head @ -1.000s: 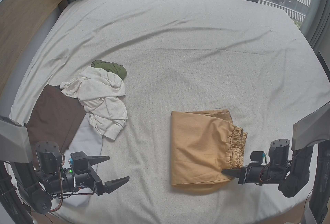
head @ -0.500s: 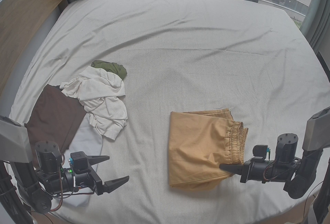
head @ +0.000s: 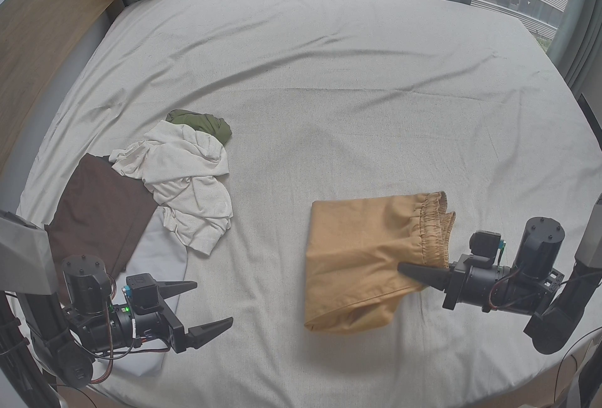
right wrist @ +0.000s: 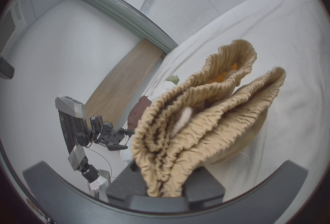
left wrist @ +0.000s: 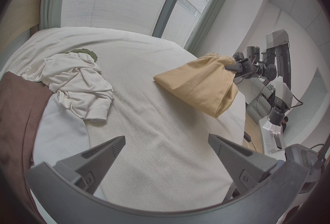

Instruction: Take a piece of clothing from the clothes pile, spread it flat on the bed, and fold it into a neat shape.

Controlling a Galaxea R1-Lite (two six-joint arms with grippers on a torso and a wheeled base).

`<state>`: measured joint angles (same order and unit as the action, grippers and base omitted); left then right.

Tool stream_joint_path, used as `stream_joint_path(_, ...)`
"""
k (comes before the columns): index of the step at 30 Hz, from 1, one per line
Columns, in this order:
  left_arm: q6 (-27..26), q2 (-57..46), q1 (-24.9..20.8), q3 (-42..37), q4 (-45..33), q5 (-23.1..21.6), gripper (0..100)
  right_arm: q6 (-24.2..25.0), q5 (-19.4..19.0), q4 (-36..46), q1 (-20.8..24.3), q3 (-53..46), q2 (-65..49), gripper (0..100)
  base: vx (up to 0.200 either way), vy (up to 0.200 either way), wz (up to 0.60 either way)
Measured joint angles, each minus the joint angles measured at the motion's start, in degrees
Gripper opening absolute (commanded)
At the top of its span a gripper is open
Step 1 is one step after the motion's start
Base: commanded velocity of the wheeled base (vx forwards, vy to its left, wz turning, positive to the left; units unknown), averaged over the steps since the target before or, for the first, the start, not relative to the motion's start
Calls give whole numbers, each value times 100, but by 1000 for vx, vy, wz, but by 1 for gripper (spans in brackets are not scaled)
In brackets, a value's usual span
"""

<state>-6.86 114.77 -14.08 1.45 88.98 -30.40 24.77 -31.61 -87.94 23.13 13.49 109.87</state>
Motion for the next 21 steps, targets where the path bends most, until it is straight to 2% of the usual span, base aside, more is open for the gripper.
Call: stream_joint_path(21,-9,-17,-2,-18,-2,0,100,396,-6,238,121,1304,-362,0,0,0,0)
